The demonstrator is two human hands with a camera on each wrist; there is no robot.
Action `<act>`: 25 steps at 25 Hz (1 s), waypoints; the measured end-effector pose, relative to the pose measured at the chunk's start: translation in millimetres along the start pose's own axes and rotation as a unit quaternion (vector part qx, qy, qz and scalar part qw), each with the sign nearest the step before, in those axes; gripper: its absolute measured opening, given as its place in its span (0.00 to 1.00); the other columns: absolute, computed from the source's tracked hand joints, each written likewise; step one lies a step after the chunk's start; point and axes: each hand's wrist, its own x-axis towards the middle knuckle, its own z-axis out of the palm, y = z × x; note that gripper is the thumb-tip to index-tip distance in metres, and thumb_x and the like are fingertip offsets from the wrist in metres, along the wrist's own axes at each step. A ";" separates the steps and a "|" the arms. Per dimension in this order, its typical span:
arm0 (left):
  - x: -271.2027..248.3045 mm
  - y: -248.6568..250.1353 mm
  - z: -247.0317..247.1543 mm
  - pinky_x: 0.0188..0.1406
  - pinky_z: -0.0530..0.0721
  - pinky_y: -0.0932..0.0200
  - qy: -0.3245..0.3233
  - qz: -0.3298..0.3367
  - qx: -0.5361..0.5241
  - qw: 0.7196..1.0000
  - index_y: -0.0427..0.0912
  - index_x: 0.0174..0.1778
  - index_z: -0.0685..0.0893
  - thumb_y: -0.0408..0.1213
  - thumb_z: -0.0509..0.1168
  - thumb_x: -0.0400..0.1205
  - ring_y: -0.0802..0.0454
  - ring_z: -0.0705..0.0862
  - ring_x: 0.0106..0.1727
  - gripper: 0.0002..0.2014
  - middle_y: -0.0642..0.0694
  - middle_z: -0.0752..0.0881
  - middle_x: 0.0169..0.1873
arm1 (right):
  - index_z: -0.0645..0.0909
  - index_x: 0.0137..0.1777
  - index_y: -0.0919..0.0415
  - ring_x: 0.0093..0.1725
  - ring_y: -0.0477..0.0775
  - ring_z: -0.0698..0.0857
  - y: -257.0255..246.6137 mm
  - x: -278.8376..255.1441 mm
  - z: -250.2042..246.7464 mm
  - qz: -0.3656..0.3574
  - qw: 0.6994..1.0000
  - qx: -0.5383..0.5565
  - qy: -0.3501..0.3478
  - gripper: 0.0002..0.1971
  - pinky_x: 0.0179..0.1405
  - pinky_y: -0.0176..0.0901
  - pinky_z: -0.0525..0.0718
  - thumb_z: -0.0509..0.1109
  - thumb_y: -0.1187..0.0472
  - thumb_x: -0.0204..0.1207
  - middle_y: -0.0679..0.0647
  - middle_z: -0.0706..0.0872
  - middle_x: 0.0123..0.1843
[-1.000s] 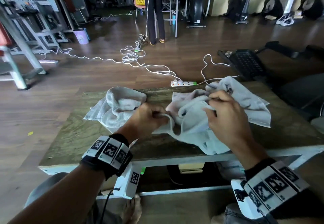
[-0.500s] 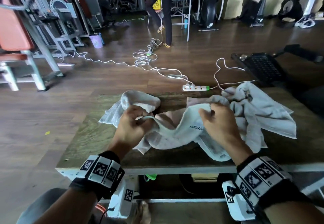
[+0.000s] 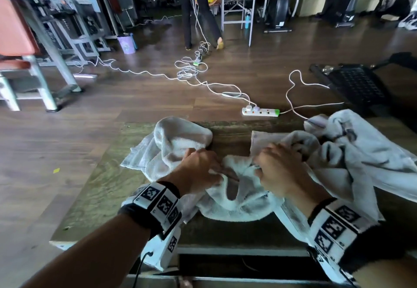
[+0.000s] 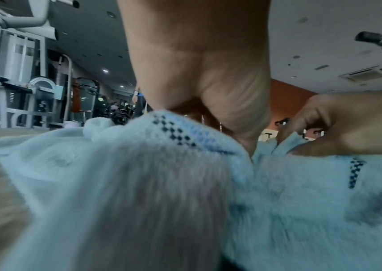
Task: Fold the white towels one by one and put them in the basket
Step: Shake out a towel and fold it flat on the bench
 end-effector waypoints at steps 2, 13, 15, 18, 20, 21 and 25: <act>21.0 -2.1 -23.0 0.54 0.78 0.61 0.060 0.043 -0.036 0.997 0.40 0.46 0.92 0.38 0.75 0.76 0.49 0.87 0.48 0.07 0.46 0.91 0.47 | 0.83 0.37 0.53 0.58 0.57 0.82 5.5 22.8 -17.4 -0.016 1.000 -0.002 0.014 0.06 0.59 0.52 0.75 0.69 0.55 0.74 0.49 0.88 0.49; 166.8 -19.9 -112.0 0.38 0.74 0.60 0.156 0.000 -0.165 0.974 0.42 0.38 0.89 0.43 0.73 0.74 0.57 0.79 0.31 0.07 0.51 0.82 0.28 | 0.86 0.38 0.69 0.44 0.61 0.87 53.9 211.3 -134.6 0.038 0.923 0.292 0.249 0.12 0.42 0.53 0.84 0.75 0.58 0.74 0.64 0.89 0.47; 179.5 -28.5 -108.0 0.43 0.79 0.56 0.230 -0.019 -0.110 0.967 0.43 0.42 0.90 0.45 0.66 0.75 0.44 0.84 0.41 0.11 0.43 0.86 0.39 | 0.88 0.38 0.67 0.48 0.63 0.88 66.6 231.0 -122.6 0.046 0.931 0.276 0.232 0.10 0.47 0.53 0.87 0.75 0.60 0.74 0.63 0.90 0.48; 182.9 -45.3 -108.9 0.57 0.84 0.45 0.259 -0.104 -0.074 0.957 0.51 0.48 0.88 0.47 0.66 0.77 0.36 0.86 0.54 0.09 0.40 0.89 0.50 | 0.82 0.30 0.69 0.35 0.60 0.80 94.2 228.6 -97.4 0.102 0.945 0.241 0.194 0.14 0.30 0.40 0.78 0.74 0.61 0.74 0.68 0.85 0.36; 178.4 -58.8 -110.3 0.58 0.82 0.46 0.245 -0.160 -0.006 0.956 0.51 0.52 0.86 0.43 0.65 0.81 0.34 0.86 0.53 0.07 0.37 0.89 0.49 | 0.81 0.31 0.70 0.32 0.61 0.76 113.8 213.6 -85.4 0.135 0.936 0.247 0.213 0.15 0.29 0.44 0.73 0.74 0.61 0.75 0.70 0.82 0.34; 175.2 -63.6 -111.2 0.57 0.80 0.46 0.246 -0.162 0.025 0.955 0.50 0.54 0.84 0.41 0.63 0.81 0.32 0.86 0.52 0.08 0.36 0.89 0.48 | 0.85 0.34 0.68 0.33 0.62 0.79 121.1 205.2 -80.3 0.141 0.928 0.267 0.217 0.13 0.31 0.47 0.75 0.75 0.60 0.76 0.69 0.84 0.35; 172.7 -65.6 -119.0 0.53 0.78 0.44 0.259 -0.127 0.071 0.955 0.49 0.55 0.81 0.39 0.59 0.81 0.30 0.85 0.50 0.09 0.34 0.87 0.48 | 0.90 0.41 0.54 0.32 0.58 0.90 127.2 193.0 -65.7 0.149 0.908 0.342 0.189 0.07 0.40 0.59 0.90 0.75 0.54 0.79 0.53 0.90 0.30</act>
